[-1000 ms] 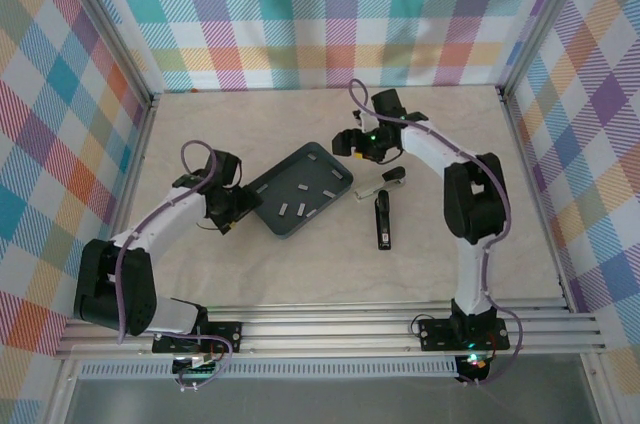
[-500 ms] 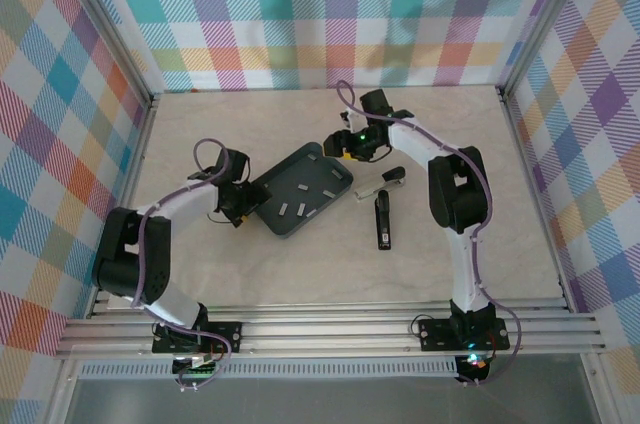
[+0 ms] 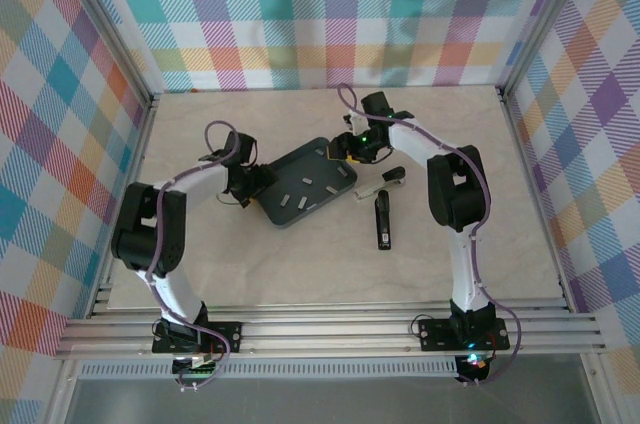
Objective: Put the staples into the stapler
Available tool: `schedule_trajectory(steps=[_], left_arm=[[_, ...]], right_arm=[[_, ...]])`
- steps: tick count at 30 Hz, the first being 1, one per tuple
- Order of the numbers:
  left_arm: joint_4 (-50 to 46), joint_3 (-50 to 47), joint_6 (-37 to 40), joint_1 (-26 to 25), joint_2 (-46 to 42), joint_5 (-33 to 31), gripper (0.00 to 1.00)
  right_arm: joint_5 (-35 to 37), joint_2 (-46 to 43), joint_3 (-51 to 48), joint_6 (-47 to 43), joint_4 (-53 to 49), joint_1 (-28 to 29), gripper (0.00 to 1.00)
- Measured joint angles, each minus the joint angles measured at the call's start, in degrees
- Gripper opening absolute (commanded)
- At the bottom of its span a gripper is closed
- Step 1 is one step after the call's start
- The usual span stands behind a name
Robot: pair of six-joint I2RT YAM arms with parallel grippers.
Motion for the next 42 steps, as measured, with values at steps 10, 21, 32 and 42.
schedule_trajectory(steps=[10,21,32,42], left_arm=[[-0.2,14.1,3.2,-0.8,11.1,0.2,0.68],[-1.5,32.4,5.6,-2.5,24.7,2.8,0.67],[-5.1,40.7,7.1,-3.9,28.8,3.1,0.70],[-13.7,43.8,12.7,-4.4,24.8,-5.2,0.71]], right_arm=[[4.7,-0.7,-2.5,2.9,0.1,-2.7,0.60],[6.9,-0.8,-2.7,4.3,-0.1,-7.3,0.60],[8.4,-1.6,-2.7,5.4,-1.8,-8.7,0.72],[14.0,-12.9,-2.6,5.1,-6.4,-10.2,0.74]])
